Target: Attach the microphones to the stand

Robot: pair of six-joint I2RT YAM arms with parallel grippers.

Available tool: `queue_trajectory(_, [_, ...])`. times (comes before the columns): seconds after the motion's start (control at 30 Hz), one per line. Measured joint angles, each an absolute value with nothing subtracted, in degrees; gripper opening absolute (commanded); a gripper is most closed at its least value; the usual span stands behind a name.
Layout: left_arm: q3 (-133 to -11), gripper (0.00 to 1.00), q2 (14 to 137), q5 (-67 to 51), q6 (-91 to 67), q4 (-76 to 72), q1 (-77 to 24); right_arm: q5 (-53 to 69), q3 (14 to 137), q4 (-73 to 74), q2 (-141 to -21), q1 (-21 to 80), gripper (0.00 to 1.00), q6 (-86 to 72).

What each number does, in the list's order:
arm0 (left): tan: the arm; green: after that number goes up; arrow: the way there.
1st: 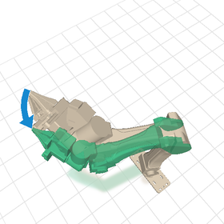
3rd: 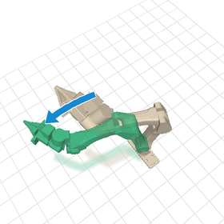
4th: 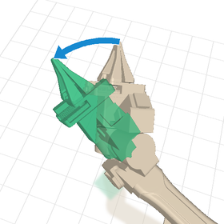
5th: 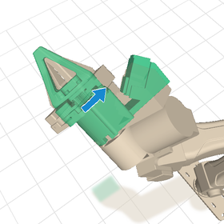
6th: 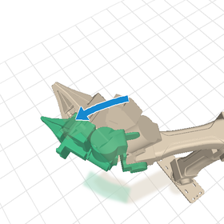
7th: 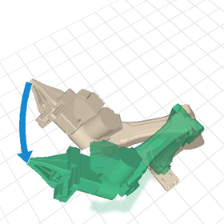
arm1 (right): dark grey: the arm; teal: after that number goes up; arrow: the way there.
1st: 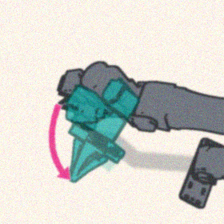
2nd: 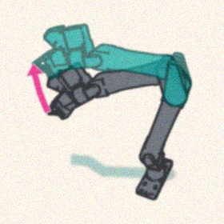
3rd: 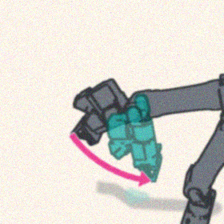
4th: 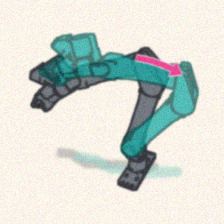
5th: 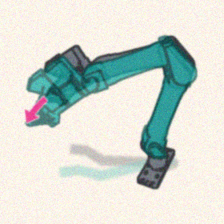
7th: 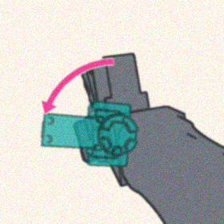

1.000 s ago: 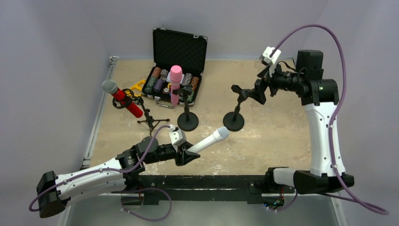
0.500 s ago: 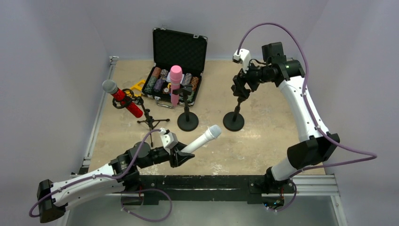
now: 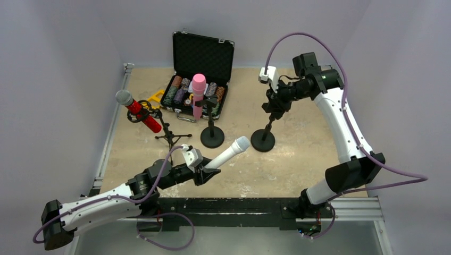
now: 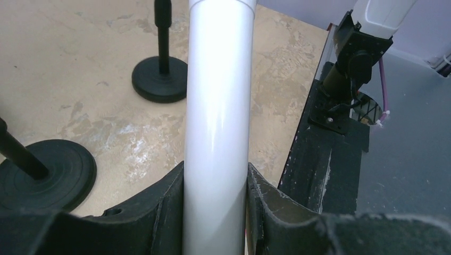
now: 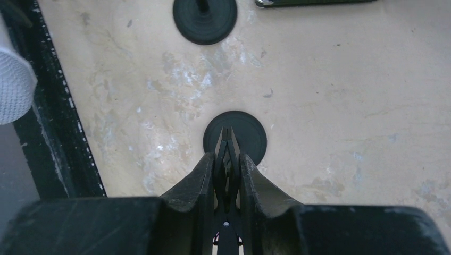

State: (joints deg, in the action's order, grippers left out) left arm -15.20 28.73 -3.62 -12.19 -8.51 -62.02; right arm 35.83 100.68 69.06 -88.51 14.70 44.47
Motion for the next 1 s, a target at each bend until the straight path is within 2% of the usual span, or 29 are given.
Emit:
queue_trajectory(0.27, [-15.2,0.0,29.9,-1.0,-8.2,-16.5,-62.0,40.9,98.2,78.0,-84.1,19.0,0.02,51.8])
queue_trajectory(0.47, [-15.2,0.0,32.1,1.5,-6.2,-24.7,-62.0,43.0,93.8,78.5,-81.0,24.7,0.07,52.1])
queue_trajectory(0.53, [-15.1,0.0,34.1,2.3,-5.8,-27.9,-62.0,43.5,92.4,77.7,-80.1,25.3,0.16,51.8])
queue_trajectory(0.67, [-15.1,0.0,39.9,4.4,-4.9,-35.7,-62.0,44.6,90.5,76.2,-78.4,25.4,0.54,51.2])
queue_trajectory(0.73, [-15.1,0.0,43.5,5.3,-4.8,-40.3,-62.0,45.6,89.6,75.9,-77.8,25.4,0.68,50.6])
queue_trajectory(0.83, [-15.1,0.0,48.7,6.1,-4.3,-46.7,-62.0,46.3,89.2,75.6,-76.4,25.3,0.78,49.9])
queue_trajectory(1.0, [-15.2,0.0,58.1,6.2,-2.3,-58.7,-62.0,50.2,89.1,75.3,-72.9,19.3,0.85,50.2])
